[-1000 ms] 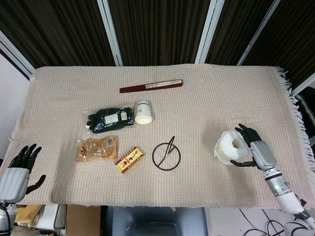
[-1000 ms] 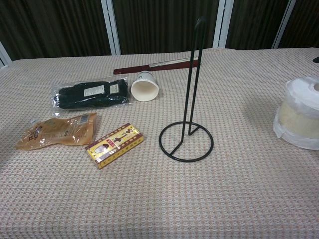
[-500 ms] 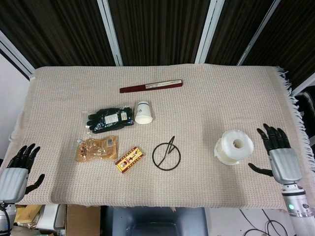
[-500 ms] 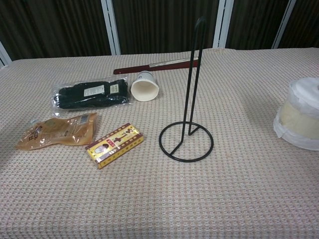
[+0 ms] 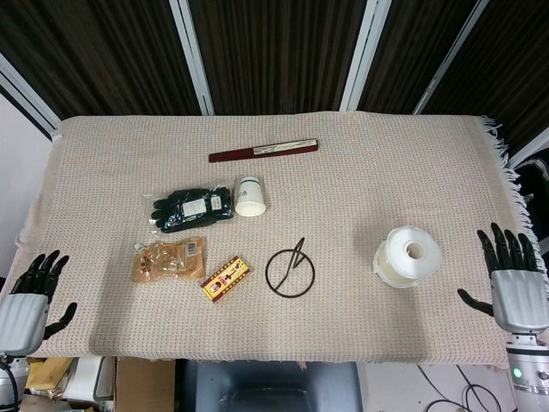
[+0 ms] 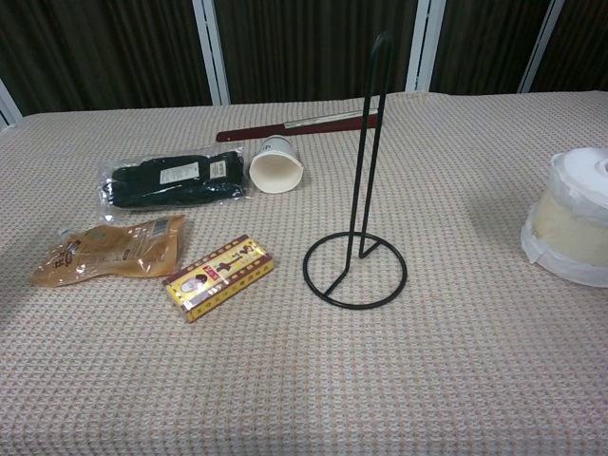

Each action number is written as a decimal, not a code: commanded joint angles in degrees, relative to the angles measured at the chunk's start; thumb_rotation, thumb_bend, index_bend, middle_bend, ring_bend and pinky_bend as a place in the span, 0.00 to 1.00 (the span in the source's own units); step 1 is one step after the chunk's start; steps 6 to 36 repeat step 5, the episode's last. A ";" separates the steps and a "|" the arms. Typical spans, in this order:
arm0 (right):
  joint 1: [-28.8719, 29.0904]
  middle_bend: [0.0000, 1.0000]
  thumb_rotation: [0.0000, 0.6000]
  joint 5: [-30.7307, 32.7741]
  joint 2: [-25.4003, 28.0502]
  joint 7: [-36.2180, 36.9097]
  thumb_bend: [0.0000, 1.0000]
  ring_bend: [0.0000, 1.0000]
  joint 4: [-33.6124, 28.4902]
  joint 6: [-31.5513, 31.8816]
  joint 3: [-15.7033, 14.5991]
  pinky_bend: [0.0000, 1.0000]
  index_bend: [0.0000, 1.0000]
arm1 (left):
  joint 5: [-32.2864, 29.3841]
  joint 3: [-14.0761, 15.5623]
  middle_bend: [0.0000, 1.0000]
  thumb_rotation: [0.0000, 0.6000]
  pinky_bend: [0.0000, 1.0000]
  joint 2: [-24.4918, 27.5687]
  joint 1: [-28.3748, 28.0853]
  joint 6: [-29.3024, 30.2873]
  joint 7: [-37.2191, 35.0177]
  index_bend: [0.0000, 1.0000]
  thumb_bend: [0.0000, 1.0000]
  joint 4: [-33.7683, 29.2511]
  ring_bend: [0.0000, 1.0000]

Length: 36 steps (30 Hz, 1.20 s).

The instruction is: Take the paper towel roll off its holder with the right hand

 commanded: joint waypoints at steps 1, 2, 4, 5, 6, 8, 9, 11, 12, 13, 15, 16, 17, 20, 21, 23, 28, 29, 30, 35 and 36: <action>0.00 0.00 1.00 0.23 -0.15 0.40 0.00 0.00 0.01 -0.50 0.05 0.08 0.00 | 0.20 0.09 0.05 1.00 0.24 0.15 -0.04 -0.06 0.16 0.09 0.34 -0.19 0.00; -0.01 0.00 1.00 0.30 -0.19 0.54 0.00 0.00 0.04 -0.69 0.07 0.08 0.00 | 0.32 0.18 0.05 1.00 0.24 0.15 -0.04 -0.08 0.26 0.09 0.34 -0.20 0.00; 0.03 0.00 1.00 0.36 -0.25 0.75 0.00 0.00 0.14 -1.07 0.13 0.08 0.00 | 0.51 0.32 0.05 1.00 0.24 0.19 0.02 -0.05 0.60 0.09 0.34 -0.23 0.00; 0.03 0.00 1.00 0.37 -0.28 0.88 0.00 0.00 0.14 -1.17 0.20 0.08 0.00 | 0.52 0.36 0.05 1.00 0.24 0.19 0.05 -0.07 0.79 0.09 0.34 -0.27 0.00; 0.03 0.00 1.00 0.37 -0.28 0.88 0.00 0.00 0.14 -1.17 0.20 0.08 0.00 | 0.52 0.36 0.05 1.00 0.24 0.19 0.05 -0.07 0.79 0.09 0.34 -0.27 0.00; 0.03 0.00 1.00 0.37 -0.28 0.88 0.00 0.00 0.14 -1.17 0.20 0.08 0.00 | 0.52 0.36 0.05 1.00 0.24 0.19 0.05 -0.07 0.79 0.09 0.34 -0.27 0.00; 0.03 0.00 1.00 0.37 -0.28 0.88 0.00 0.00 0.14 -1.17 0.20 0.08 0.00 | 0.52 0.36 0.05 1.00 0.24 0.19 0.05 -0.07 0.79 0.09 0.34 -0.27 0.00; 0.03 0.00 1.00 0.37 -0.28 0.88 0.00 0.00 0.14 -1.17 0.20 0.08 0.00 | 0.52 0.36 0.05 1.00 0.24 0.19 0.05 -0.07 0.79 0.09 0.34 -0.27 0.00; 0.03 0.00 1.00 0.37 -0.28 0.88 0.00 0.00 0.14 -1.17 0.20 0.08 0.00 | 0.52 0.36 0.05 1.00 0.24 0.19 0.05 -0.07 0.79 0.09 0.34 -0.27 0.00; 0.03 0.00 1.00 0.37 -0.28 0.88 0.00 0.00 0.14 -1.17 0.20 0.08 0.00 | 0.52 0.36 0.05 1.00 0.24 0.19 0.05 -0.07 0.79 0.09 0.34 -0.27 0.00; 0.03 0.00 1.00 0.37 -0.28 0.88 0.00 0.00 0.14 -1.17 0.20 0.08 0.00 | 0.52 0.36 0.05 1.00 0.24 0.19 0.05 -0.07 0.79 0.09 0.34 -0.27 0.00; 0.03 0.00 1.00 0.37 -0.28 0.88 0.00 0.00 0.14 -1.17 0.20 0.08 0.00 | 0.52 0.36 0.05 1.00 0.24 0.19 0.05 -0.07 0.79 0.09 0.34 -0.27 0.00; 0.03 0.00 1.00 0.37 -0.28 0.88 0.00 0.00 0.14 -1.17 0.20 0.08 0.00 | 0.52 0.36 0.05 1.00 0.24 0.19 0.05 -0.07 0.79 0.09 0.34 -0.27 0.00; 0.03 0.00 1.00 0.37 -0.28 0.88 0.00 0.00 0.14 -1.17 0.20 0.08 0.00 | 0.52 0.36 0.05 1.00 0.24 0.19 0.05 -0.07 0.79 0.09 0.34 -0.27 0.00; 0.03 0.00 1.00 0.37 -0.28 0.88 0.00 0.00 0.14 -1.17 0.20 0.08 0.00 | 0.52 0.36 0.05 1.00 0.24 0.19 0.05 -0.07 0.79 0.09 0.34 -0.27 0.00; 0.03 0.00 1.00 0.37 -0.28 0.88 0.00 0.00 0.14 -1.17 0.20 0.08 0.00 | 0.52 0.36 0.05 1.00 0.24 0.19 0.05 -0.07 0.79 0.09 0.34 -0.27 0.00; 0.03 0.00 1.00 0.37 -0.28 0.88 0.00 0.00 0.14 -1.17 0.20 0.08 0.00 | 0.52 0.36 0.05 1.00 0.24 0.19 0.05 -0.07 0.79 0.09 0.34 -0.27 0.00; 0.03 0.00 1.00 0.37 -0.28 0.88 0.00 0.00 0.14 -1.17 0.20 0.08 0.00 | 0.52 0.36 0.05 1.00 0.24 0.19 0.05 -0.07 0.79 0.09 0.34 -0.27 0.00; 0.03 0.00 1.00 0.37 -0.28 0.88 0.00 0.00 0.14 -1.17 0.20 0.08 0.00 | 0.52 0.36 0.05 1.00 0.24 0.19 0.05 -0.07 0.79 0.09 0.34 -0.27 0.00; 0.03 0.00 1.00 0.37 -0.28 0.88 0.00 0.00 0.14 -1.17 0.20 0.08 0.00 | 0.52 0.36 0.05 1.00 0.24 0.19 0.05 -0.07 0.79 0.09 0.34 -0.27 0.00; 0.03 0.00 1.00 0.37 -0.28 0.88 0.00 0.00 0.14 -1.17 0.20 0.08 0.00 | 0.52 0.36 0.05 1.00 0.24 0.19 0.05 -0.07 0.79 0.09 0.34 -0.27 0.00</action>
